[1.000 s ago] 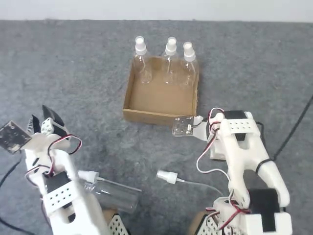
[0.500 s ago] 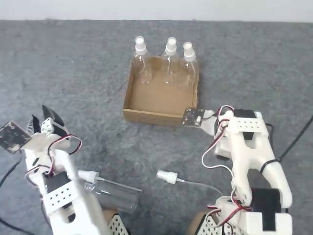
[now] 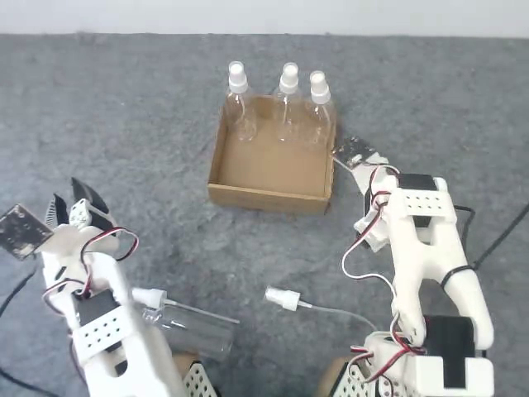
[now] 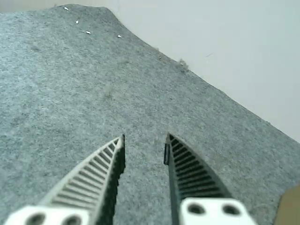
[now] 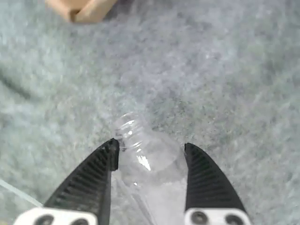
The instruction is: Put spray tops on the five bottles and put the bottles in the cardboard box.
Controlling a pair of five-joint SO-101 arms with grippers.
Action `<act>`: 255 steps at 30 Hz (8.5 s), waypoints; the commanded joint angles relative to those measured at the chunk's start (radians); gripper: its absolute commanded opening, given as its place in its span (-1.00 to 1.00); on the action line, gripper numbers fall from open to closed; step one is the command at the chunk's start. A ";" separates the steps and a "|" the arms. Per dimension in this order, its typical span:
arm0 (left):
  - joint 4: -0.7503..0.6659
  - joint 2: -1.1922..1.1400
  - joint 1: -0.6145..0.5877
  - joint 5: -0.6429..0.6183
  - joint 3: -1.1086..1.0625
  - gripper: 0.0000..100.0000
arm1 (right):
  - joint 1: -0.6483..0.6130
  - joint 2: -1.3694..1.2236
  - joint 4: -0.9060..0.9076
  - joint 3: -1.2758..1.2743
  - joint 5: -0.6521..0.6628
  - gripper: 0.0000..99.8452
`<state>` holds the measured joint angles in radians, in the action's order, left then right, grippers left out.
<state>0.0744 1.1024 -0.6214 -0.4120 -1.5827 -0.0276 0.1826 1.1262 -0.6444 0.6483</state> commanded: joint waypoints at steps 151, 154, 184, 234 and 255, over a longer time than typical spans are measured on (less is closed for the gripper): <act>0.422 0.021 0.009 0.008 0.225 -0.55 | -0.170 0.556 -0.107 -0.167 -0.483 -0.94; 0.436 0.021 0.061 0.015 0.223 -0.54 | -0.105 0.556 -0.127 -0.172 -0.516 -0.94; 0.879 0.012 0.937 0.560 0.387 -0.54 | 0.197 0.552 -0.424 -0.330 -0.713 -0.94; 0.829 -0.793 1.326 0.545 0.625 -0.55 | 0.289 0.544 -0.479 -0.344 -0.756 -0.93; 0.991 -0.861 1.318 0.615 0.705 -0.95 | 0.272 0.544 -0.478 -0.347 -0.756 -0.93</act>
<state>0.9674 0.2355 0.7043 0.1481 -0.9367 0.2532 0.6920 0.6720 -1.0035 -0.1051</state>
